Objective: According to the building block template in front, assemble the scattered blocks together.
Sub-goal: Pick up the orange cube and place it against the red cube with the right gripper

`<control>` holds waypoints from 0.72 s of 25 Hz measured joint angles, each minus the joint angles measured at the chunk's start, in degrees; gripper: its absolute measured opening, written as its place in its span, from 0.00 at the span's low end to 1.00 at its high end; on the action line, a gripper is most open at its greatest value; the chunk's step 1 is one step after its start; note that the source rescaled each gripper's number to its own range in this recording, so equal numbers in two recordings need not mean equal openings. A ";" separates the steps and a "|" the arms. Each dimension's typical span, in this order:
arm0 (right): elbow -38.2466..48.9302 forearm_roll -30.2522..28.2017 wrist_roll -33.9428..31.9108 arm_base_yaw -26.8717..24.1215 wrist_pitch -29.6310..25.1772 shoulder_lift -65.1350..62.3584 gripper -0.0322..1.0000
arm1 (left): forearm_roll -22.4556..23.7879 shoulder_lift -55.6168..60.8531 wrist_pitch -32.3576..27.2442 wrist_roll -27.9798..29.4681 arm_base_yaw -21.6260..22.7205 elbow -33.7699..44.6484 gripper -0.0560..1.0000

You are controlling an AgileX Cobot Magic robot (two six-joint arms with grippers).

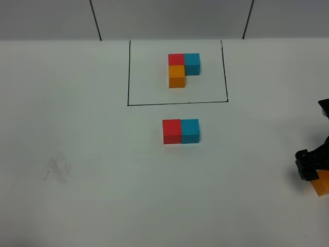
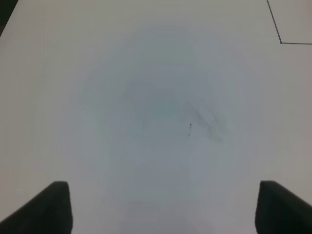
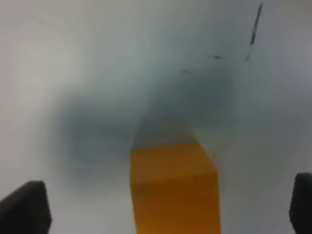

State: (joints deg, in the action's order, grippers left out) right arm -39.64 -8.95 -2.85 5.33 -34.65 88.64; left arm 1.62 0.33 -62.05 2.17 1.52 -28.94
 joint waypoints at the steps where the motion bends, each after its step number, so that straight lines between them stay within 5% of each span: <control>1: 0.15 0.00 0.00 -0.51 0.12 0.00 1.00 | 0.00 0.00 0.00 0.00 0.00 0.00 0.73; 18: 1.73 -0.22 0.00 -1.54 2.93 6.18 0.93 | 0.00 0.00 0.00 0.00 0.00 0.00 0.73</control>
State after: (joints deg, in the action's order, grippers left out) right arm -37.90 -9.17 -2.85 3.79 -31.72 94.82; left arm 1.62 0.33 -62.05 2.17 1.52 -28.94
